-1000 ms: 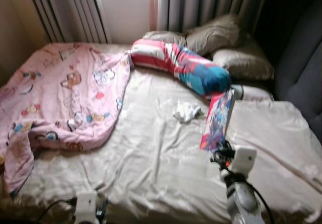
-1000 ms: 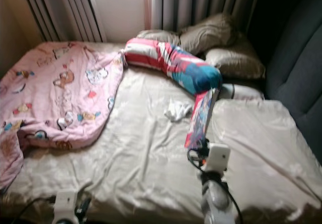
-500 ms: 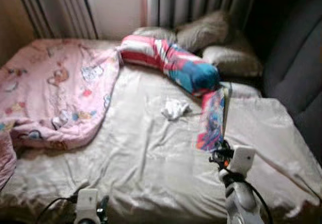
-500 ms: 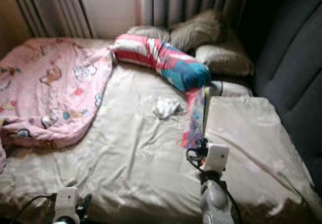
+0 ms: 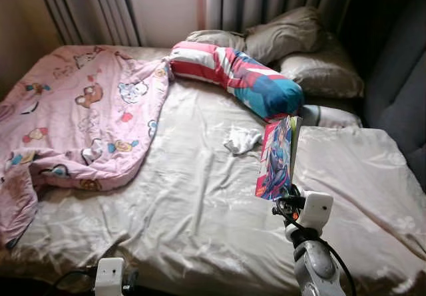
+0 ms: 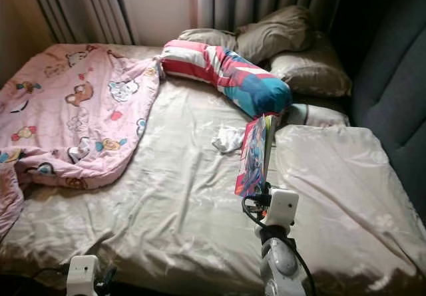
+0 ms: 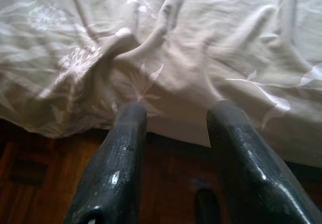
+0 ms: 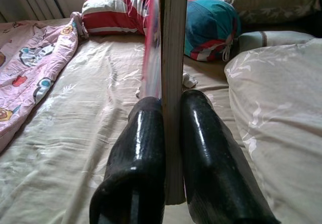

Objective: Clean up the room

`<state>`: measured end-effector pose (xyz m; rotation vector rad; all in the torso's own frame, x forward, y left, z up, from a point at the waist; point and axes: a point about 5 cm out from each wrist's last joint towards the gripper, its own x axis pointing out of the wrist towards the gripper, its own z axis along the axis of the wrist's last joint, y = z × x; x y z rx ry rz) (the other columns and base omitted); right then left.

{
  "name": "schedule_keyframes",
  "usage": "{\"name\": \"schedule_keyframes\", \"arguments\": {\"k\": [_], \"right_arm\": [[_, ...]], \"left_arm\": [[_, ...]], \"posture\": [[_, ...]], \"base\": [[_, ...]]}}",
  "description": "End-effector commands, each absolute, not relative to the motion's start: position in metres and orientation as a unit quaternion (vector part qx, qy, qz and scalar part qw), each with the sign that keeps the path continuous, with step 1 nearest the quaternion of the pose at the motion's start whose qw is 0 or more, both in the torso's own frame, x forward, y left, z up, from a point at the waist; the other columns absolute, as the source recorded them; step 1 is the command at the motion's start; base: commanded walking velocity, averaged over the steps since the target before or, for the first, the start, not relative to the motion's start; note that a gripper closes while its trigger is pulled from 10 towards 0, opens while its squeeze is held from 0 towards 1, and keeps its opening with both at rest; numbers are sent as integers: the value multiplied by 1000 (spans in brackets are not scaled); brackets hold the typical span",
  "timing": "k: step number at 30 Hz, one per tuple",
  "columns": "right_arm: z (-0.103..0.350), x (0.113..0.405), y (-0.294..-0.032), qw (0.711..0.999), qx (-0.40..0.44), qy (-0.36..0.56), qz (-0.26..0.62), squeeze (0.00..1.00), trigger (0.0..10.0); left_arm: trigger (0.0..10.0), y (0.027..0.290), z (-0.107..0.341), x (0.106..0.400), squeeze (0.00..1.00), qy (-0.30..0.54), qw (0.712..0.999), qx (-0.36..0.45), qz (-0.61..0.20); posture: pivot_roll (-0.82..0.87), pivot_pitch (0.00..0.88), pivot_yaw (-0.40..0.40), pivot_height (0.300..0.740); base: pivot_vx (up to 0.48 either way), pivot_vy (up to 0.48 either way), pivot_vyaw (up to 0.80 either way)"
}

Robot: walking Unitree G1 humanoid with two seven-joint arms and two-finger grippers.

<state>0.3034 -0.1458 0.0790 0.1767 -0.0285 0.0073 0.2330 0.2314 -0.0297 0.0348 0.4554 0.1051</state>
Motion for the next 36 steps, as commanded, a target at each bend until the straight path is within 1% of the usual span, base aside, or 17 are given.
{"name": "schedule_keyframes", "arguments": {"k": [1,10,20,24,36], "right_arm": [[85,305,-145,996,89,-31,6,0,10000],[83,304,-142,996,85,-26,13,0,10000],[79,303,-146,997,82,-13,2,0,10000],[79,304,-144,996,87,-14,4,0,10000],[78,303,-144,996,83,-12,4,0,10000]], "left_arm": [[10000,235,-38,223,0,252,966,13,59],[10000,234,-40,222,0,262,963,11,60],[10000,234,-40,221,0,261,963,10,60],[10000,233,-39,222,0,257,965,10,58],[10000,233,-38,224,0,249,967,13,57]], "posture": [[-6,178,-13,740],[-6,179,-13,740],[-7,181,-12,740],[-6,181,-12,740],[-5,182,-11,740]], "base": [[0,0,0],[0,0,0],[0,0,0],[0,0,-745],[0,0,0]]}}
